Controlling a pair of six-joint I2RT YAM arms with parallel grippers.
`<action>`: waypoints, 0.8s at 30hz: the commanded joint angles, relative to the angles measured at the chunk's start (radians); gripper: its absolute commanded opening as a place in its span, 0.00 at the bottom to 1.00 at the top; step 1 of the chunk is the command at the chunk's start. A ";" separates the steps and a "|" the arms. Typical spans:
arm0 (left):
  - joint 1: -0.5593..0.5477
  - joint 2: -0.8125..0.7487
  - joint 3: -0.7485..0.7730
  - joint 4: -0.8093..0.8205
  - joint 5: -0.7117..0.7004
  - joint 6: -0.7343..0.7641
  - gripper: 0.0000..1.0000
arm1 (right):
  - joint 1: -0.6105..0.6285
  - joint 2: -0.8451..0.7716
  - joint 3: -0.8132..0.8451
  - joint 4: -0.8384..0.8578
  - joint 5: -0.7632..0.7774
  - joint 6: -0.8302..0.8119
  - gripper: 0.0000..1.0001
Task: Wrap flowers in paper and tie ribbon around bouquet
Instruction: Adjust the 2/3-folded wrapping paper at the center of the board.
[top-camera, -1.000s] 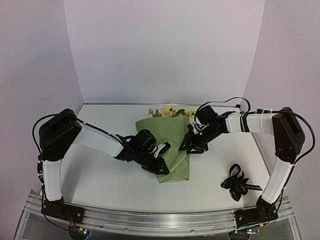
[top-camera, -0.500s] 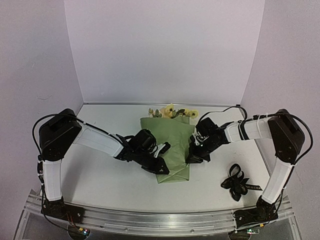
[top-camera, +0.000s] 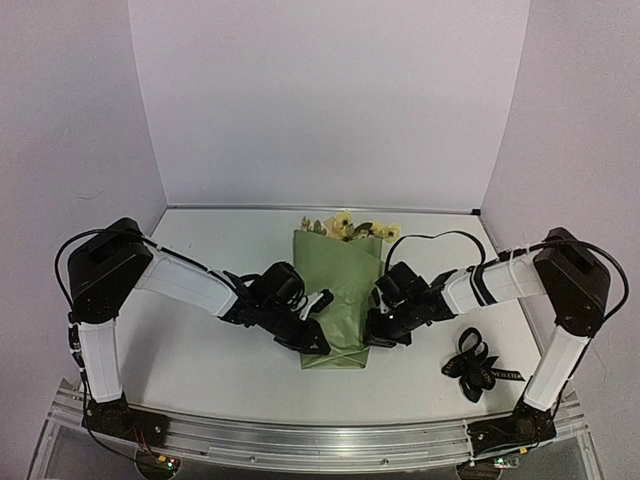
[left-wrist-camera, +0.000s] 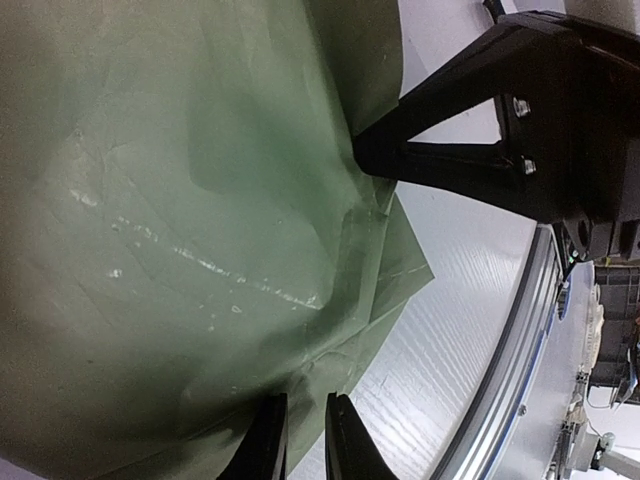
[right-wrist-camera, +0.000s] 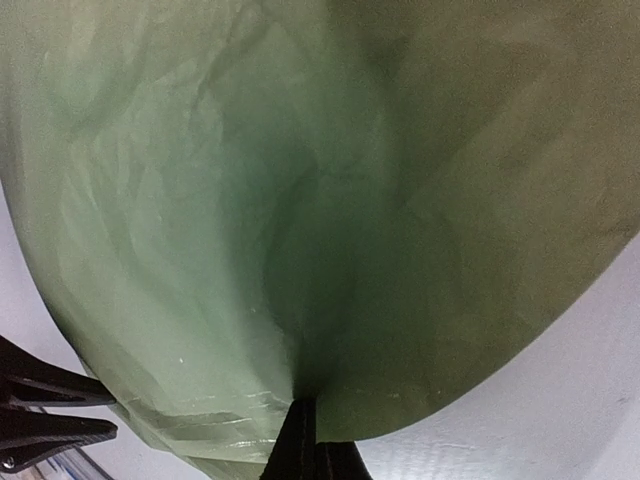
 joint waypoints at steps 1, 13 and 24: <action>0.004 -0.088 -0.052 -0.024 0.007 0.019 0.15 | 0.073 0.003 -0.019 0.019 0.082 0.096 0.00; 0.006 -0.079 -0.116 0.032 -0.014 -0.008 0.15 | 0.040 -0.029 0.134 -0.167 0.056 -0.037 0.01; 0.007 -0.066 -0.137 0.045 -0.010 -0.008 0.14 | 0.010 -0.014 0.188 -0.283 -0.001 -0.077 0.25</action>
